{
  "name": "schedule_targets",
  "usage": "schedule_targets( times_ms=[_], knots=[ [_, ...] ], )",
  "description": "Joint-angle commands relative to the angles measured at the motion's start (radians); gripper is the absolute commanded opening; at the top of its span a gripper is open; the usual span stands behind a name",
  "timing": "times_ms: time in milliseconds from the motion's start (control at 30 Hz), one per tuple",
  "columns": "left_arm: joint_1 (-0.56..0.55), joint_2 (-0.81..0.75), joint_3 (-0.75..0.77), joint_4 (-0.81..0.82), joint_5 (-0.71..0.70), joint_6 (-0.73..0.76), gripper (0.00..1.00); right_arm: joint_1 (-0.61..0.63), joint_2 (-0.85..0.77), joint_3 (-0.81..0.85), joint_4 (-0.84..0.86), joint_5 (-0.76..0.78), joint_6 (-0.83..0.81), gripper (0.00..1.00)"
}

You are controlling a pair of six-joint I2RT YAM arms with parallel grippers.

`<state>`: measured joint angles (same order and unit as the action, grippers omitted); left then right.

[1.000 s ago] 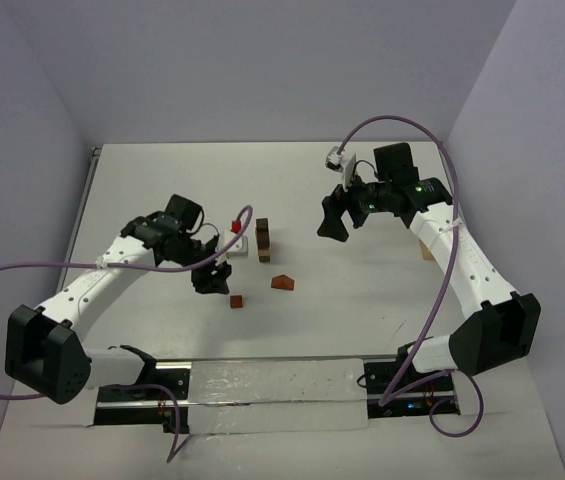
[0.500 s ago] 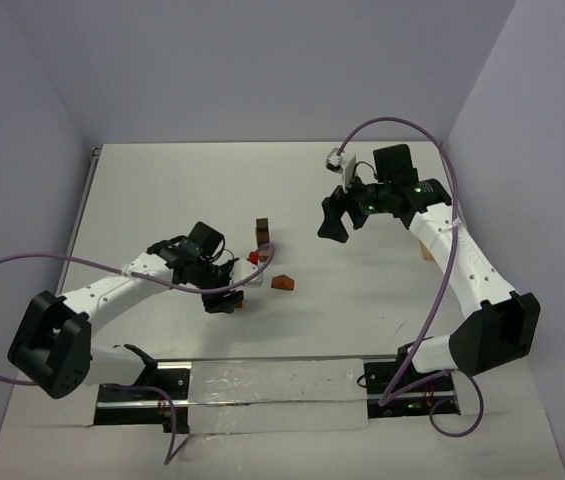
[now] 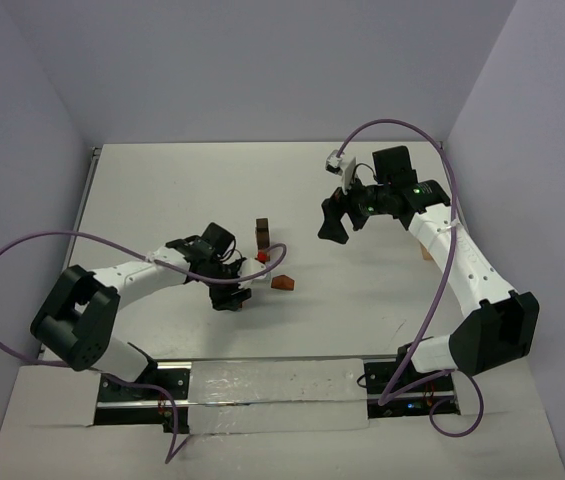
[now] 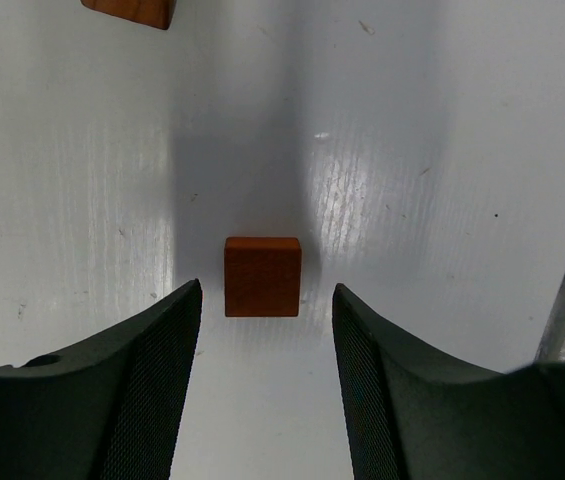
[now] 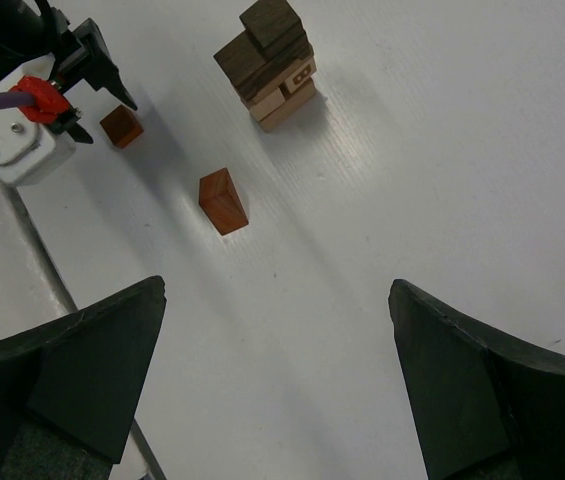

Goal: Build the wood block tower

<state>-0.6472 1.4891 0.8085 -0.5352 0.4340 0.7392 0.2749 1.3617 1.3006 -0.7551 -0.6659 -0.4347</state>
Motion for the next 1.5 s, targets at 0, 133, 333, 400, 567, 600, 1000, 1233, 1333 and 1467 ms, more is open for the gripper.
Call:
schedule_targets(
  times_ms=[0,133,333,400,567,600,1000,1233,1333,1467],
  knots=[
    [-0.005,0.023,0.014,0.061,-0.008,-0.008,0.61,-0.006,-0.019,0.000,0.028,0.003,0.008,1.00],
    [-0.005,0.038,0.017,0.074,-0.008,-0.012,0.61,-0.006,-0.014,0.003,0.027,0.002,0.010,1.00],
    [-0.006,0.062,0.011,0.100,-0.011,-0.024,0.58,-0.006,-0.010,0.009,0.026,0.001,0.008,1.00],
    [-0.008,0.066,0.008,0.104,-0.012,-0.026,0.55,-0.008,-0.010,0.009,0.025,0.002,0.007,1.00],
    [-0.008,0.066,0.006,0.107,-0.009,-0.026,0.42,-0.008,-0.007,0.013,0.025,0.003,0.007,1.00],
    [-0.008,0.063,0.005,0.107,-0.008,-0.027,0.40,-0.006,-0.006,0.014,0.024,0.005,0.007,1.00],
    [-0.008,-0.024,0.061,0.010,-0.003,-0.013,0.14,-0.006,-0.007,0.022,0.020,0.003,0.005,1.00],
    [-0.008,-0.067,0.276,-0.204,0.018,-0.016,0.09,-0.008,0.000,0.029,0.014,0.014,-0.003,1.00],
    [-0.008,-0.056,0.391,-0.234,-0.008,-0.052,0.08,-0.013,-0.001,0.029,0.013,0.025,-0.007,1.00],
    [-0.008,-0.026,0.504,-0.255,-0.037,-0.075,0.09,-0.016,0.000,0.026,0.016,0.026,-0.009,1.00]
  ],
)
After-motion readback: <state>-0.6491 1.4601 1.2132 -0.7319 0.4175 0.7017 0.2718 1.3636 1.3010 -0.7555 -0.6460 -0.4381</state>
